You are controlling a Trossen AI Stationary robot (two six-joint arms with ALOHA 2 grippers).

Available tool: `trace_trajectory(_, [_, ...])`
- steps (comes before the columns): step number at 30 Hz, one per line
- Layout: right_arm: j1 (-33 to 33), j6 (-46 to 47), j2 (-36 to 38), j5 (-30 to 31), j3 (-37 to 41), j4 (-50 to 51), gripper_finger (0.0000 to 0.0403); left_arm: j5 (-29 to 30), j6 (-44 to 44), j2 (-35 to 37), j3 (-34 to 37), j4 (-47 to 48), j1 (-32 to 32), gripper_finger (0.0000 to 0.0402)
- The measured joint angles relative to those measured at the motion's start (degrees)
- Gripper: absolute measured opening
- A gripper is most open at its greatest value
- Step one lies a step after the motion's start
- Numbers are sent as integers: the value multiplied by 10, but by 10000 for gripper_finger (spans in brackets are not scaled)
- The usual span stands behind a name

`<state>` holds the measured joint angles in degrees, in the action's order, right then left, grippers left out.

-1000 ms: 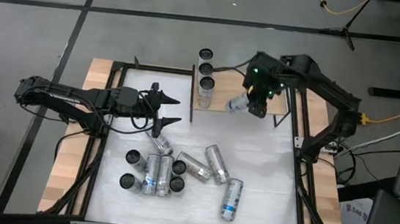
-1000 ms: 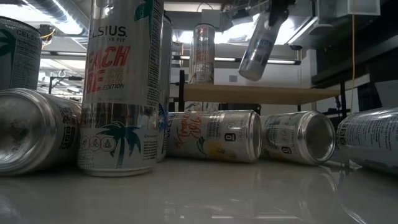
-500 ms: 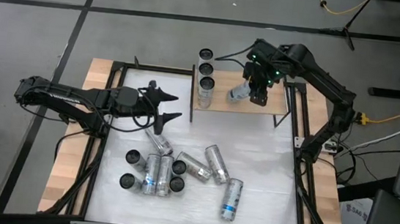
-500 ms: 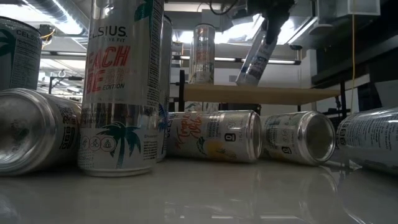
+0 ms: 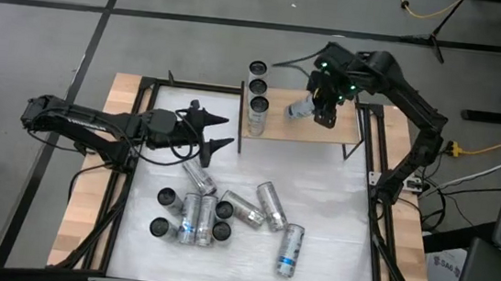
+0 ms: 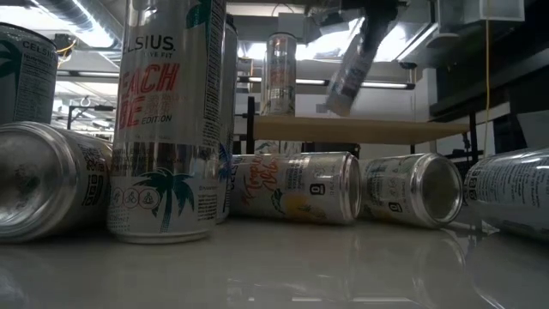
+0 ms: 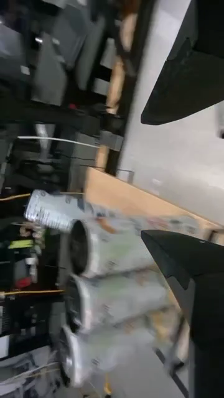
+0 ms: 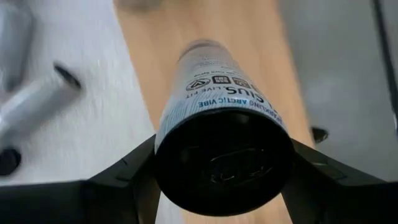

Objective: Place canned beverage on shelf
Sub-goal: Put the blue soda can on the shelf

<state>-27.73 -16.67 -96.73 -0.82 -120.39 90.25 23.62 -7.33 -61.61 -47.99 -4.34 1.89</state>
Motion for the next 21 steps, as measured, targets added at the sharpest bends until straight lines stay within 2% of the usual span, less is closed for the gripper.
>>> trace_trajectory(6, [0, 14, -1, -3, -33, -1, 245, 0, 4, -84, 0, -143, 0, 283])
trace_trajectory(15, [0, 27, 0, -17, -33, -1, 245, -7, 1, -201, 0, -316, 0, 283])
trace_trajectory(21, [0, 35, 0, -18, -33, -1, 245, -8, 0, -283, 0, -469, 8, 283])
